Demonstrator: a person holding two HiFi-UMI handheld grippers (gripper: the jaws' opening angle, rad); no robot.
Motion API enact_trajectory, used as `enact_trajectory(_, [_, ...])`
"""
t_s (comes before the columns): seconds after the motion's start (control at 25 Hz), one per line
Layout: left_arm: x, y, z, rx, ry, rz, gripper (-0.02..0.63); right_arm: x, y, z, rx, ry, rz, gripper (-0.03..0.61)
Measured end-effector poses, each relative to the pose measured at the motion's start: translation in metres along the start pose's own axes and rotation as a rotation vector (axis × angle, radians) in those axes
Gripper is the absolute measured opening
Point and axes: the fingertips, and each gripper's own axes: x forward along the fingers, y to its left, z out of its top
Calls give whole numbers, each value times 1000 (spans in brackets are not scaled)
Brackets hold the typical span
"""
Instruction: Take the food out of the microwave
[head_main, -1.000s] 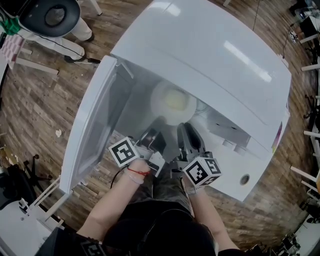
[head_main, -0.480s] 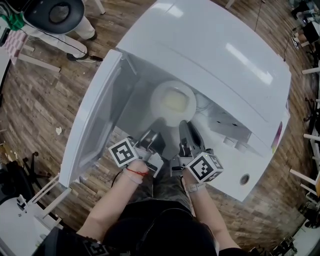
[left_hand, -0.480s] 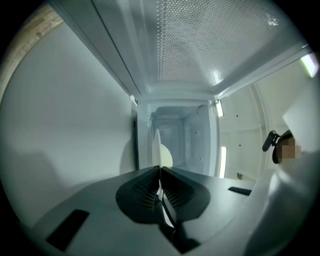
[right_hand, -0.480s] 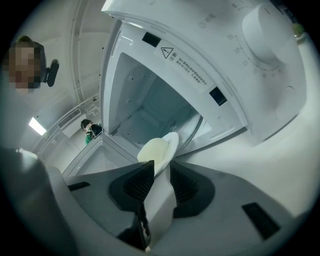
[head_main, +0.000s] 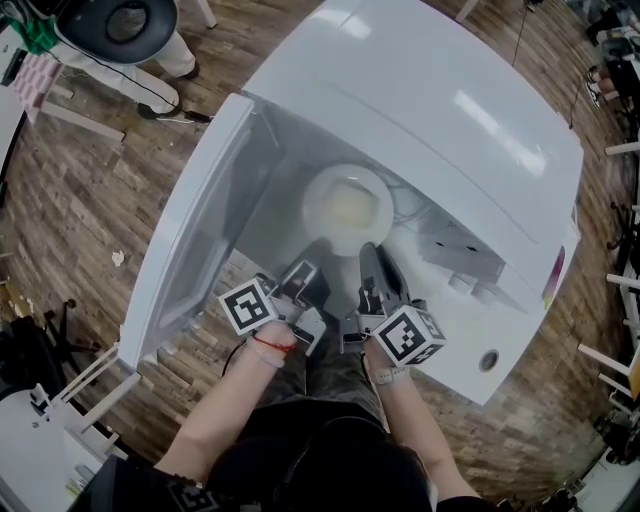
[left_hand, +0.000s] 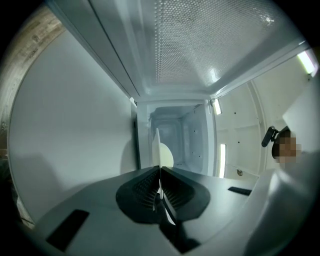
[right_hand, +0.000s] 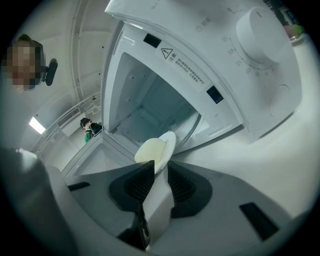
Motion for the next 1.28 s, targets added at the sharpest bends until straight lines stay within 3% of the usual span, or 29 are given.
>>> enact_trajectory(1.28, [-52, -6, -18, 27, -56, -22, 18, -34, 19, -34, -79, 41, 37, 98])
